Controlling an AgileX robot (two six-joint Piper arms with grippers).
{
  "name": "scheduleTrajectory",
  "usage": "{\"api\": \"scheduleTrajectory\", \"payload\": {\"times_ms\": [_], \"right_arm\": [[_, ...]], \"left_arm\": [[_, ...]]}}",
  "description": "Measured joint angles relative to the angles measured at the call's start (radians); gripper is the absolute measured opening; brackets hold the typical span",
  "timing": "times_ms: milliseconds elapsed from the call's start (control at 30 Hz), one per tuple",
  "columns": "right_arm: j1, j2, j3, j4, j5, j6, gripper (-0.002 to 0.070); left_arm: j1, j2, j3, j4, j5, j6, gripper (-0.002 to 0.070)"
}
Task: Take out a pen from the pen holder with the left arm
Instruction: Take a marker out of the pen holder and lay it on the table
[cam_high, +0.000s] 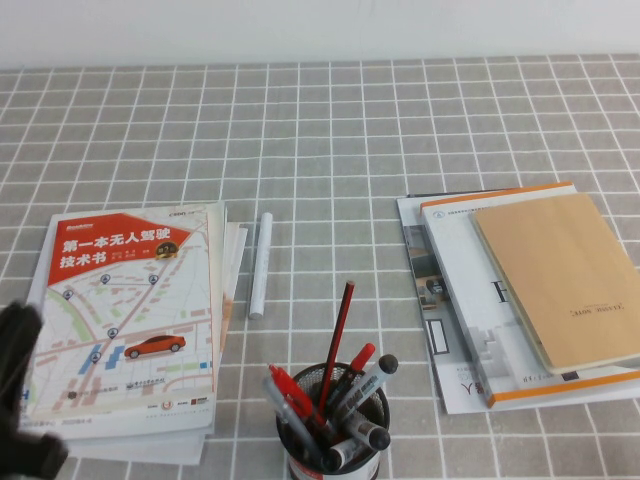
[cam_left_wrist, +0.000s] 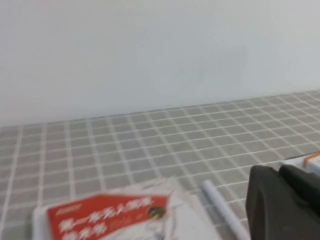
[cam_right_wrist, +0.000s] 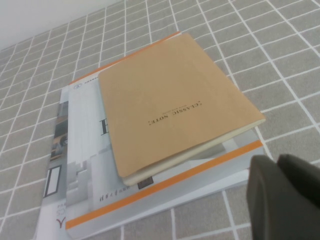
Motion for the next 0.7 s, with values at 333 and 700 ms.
{"api": "scheduleTrajectory", "payload": {"times_ms": [333,700], "right_arm": [[0.0,0.0,0.0,0.0,0.0,0.0,-0.0013],[0.0,0.0,0.0,0.0,0.0,0.0,-0.0013]], "left_arm": [[0.29,-0.376,0.123,-0.048,0.277,-0.002,0.0],[0.429,-0.446,0.213,-0.241,0.358,0.249,0.0]]}}
